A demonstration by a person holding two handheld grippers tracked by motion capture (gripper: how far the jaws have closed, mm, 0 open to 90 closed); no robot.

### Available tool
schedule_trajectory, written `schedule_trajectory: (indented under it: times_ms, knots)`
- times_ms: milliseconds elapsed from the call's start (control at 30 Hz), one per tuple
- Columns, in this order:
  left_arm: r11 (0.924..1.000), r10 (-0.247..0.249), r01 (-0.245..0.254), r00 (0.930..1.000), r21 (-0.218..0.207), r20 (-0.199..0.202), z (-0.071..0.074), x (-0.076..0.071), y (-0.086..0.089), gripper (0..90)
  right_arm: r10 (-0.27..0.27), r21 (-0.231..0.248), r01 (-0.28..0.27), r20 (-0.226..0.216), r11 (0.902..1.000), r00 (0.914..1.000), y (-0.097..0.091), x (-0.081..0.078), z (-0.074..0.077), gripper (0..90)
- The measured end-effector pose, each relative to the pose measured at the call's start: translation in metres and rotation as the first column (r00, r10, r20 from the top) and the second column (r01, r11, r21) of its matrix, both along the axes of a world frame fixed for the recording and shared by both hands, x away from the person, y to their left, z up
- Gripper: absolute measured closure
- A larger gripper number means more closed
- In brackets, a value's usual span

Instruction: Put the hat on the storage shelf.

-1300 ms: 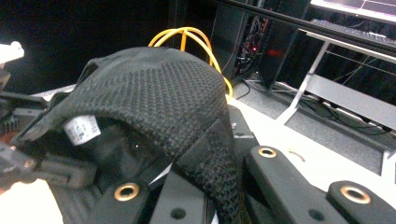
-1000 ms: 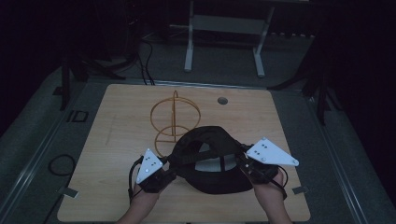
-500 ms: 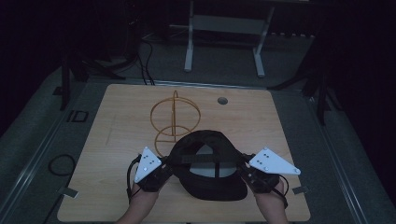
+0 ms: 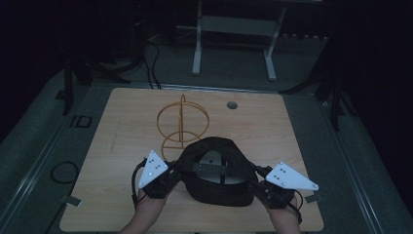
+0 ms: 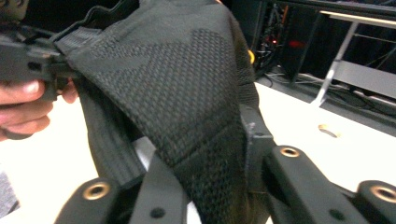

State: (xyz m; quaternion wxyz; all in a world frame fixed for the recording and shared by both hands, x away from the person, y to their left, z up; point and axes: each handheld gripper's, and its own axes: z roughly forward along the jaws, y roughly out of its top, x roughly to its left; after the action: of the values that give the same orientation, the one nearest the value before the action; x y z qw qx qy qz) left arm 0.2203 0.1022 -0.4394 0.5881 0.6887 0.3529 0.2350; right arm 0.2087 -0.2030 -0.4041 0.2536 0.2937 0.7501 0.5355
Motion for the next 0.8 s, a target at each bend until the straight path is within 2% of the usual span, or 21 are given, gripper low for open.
schedule_trajectory:
  times_ms: [33,67,100,133,333,400,567,633,733,800]
  knots:
    - [0.9999,-0.010,0.010,0.9999,-0.003,0.003,0.002,-0.001,0.000,88.6,0.017,-0.008,-0.017,-0.005,0.9998,0.9998,0.000,-0.002,0.000,65.3]
    - [0.9999,-0.010,0.010,0.9999,-0.003,0.003,0.002,-0.001,0.000,88.6,0.017,-0.008,-0.017,-0.005,0.9998,0.9998,0.000,-0.002,0.000,65.3]
    - [0.9999,-0.015,0.015,0.9998,-0.006,0.009,0.005,-0.001,-0.001,88.6,0.038,-0.014,-0.038,-0.008,0.9992,0.9993,0.000,-0.004,-0.001,57.0]
    - [0.9997,-0.019,0.019,0.9998,-0.014,0.007,0.006,-0.002,-0.001,88.6,0.056,-0.017,-0.056,-0.011,0.9983,0.9984,0.000,-0.006,-0.001,53.7]
    - [0.9997,-0.026,0.026,0.9989,0.000,0.038,0.016,-0.005,-0.003,88.6,0.111,-0.049,-0.112,-0.030,0.9925,0.9934,0.000,-0.012,-0.007,44.6]
    - [0.9994,-0.034,0.035,0.9987,-0.007,0.037,0.018,-0.005,-0.003,88.6,0.119,-0.033,-0.120,-0.040,0.9922,0.9921,-0.003,-0.014,-0.008,42.9]
    - [0.9988,-0.048,0.048,0.9970,-0.001,0.060,0.023,-0.010,-0.006,88.6,0.155,-0.033,-0.157,-0.054,0.9870,0.9864,-0.008,-0.020,-0.011,37.8]
    - [0.9980,-0.062,0.063,0.9961,-0.011,0.062,0.025,-0.012,-0.006,88.6,0.182,-0.028,-0.185,-0.069,0.9824,0.9808,-0.012,-0.023,-0.013,35.1]
    - [0.9967,-0.079,0.080,0.9945,-0.012,0.069,0.030,-0.016,-0.007,88.6,0.211,-0.021,-0.213,-0.072,0.9768,0.9748,-0.018,-0.029,-0.015,32.9]
    - [0.9969,-0.077,0.078,0.9941,-0.012,0.077,0.031,-0.017,-0.007,88.6,0.215,-0.018,-0.217,-0.065,0.9761,0.9744,-0.020,-0.032,-0.016,32.8]
